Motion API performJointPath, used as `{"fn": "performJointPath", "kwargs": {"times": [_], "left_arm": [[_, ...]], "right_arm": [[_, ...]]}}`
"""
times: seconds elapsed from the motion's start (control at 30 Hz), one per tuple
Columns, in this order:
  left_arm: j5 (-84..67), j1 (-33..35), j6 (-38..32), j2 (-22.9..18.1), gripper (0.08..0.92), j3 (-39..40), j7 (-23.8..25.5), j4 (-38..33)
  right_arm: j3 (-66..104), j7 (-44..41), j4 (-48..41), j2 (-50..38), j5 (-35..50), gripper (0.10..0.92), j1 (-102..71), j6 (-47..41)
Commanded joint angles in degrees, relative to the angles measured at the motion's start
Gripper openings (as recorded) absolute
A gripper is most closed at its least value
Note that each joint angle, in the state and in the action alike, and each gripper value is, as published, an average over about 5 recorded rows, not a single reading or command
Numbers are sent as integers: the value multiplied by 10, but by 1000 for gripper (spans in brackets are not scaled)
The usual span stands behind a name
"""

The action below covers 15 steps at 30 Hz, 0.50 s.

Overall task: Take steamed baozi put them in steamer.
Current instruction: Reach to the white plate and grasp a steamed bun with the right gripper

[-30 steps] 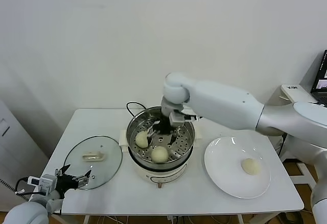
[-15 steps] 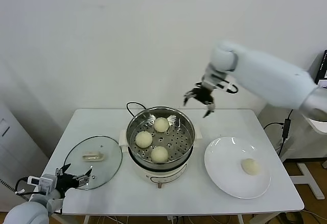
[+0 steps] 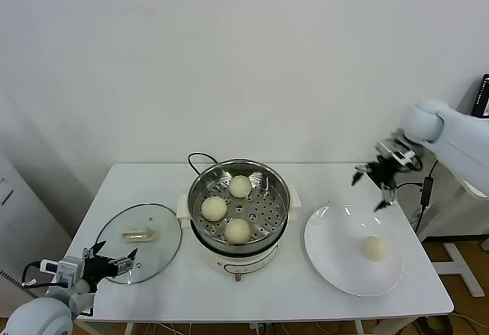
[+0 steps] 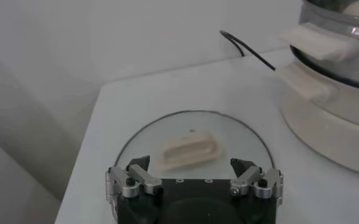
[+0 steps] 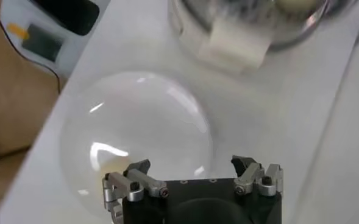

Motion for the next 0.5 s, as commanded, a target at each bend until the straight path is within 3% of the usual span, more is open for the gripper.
{"fn": "performJointPath", "kwargs": {"times": [0.03,0.5], "left_arm": [[-1,-2,1,0,823,1,0,0],[0,-2,2,-1,823,2,0,-1]], "right_arm": [[79,21,-13,-64,-30,823,-145,-36],[221,51,-63,-16,-121,823,-281,-16]]}}
